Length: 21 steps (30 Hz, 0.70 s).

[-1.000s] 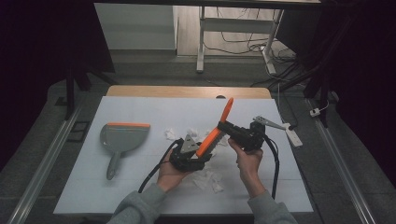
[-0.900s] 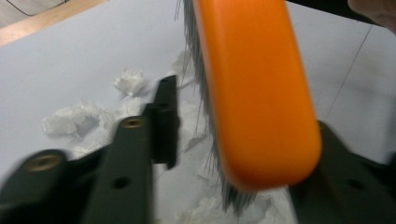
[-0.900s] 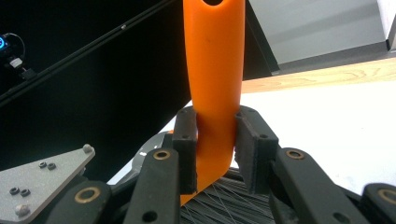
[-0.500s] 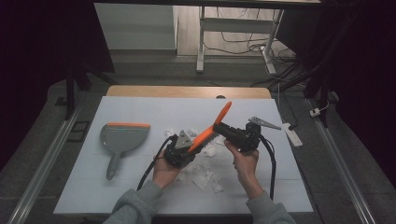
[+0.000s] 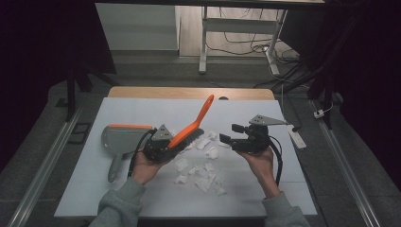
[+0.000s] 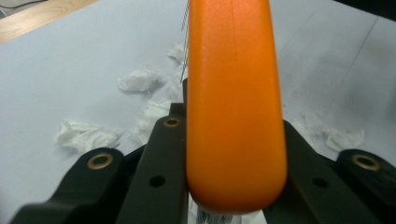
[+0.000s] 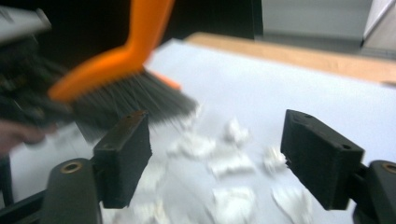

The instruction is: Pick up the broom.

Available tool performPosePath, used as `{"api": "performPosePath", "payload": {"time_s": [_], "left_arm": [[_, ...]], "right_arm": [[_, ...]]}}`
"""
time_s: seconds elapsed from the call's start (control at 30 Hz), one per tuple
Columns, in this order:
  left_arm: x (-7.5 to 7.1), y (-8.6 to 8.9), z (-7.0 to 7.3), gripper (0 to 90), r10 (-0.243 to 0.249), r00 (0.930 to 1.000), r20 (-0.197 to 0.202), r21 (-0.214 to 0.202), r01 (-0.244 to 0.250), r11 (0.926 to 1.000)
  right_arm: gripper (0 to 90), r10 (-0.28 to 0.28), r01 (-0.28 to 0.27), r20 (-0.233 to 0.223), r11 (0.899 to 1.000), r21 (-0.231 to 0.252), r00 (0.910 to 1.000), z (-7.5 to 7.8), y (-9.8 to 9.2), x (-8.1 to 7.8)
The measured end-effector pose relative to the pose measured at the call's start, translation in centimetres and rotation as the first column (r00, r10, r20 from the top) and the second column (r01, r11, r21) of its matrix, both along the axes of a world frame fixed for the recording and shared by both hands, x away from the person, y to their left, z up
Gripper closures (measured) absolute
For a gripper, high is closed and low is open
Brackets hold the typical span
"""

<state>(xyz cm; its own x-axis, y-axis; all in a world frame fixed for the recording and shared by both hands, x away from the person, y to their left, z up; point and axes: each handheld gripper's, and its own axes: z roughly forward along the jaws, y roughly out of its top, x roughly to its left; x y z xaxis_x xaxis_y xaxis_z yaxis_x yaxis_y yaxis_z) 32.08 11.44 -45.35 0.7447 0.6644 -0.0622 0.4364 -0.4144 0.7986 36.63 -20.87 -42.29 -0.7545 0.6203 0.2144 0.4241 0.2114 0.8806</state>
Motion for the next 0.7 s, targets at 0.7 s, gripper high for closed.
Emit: {"api": "performPosePath", "payload": {"time_s": [0.7], "left_arm": [[-0.8,-0.2,0.4,80.7,-0.117,0.9913,-0.061,0.163,0.125,0.9786]], "right_arm": [[24.0,0.155,-0.122,0.096,0.952,-0.281,0.9833,2.5,-0.3,-3.3]]}}
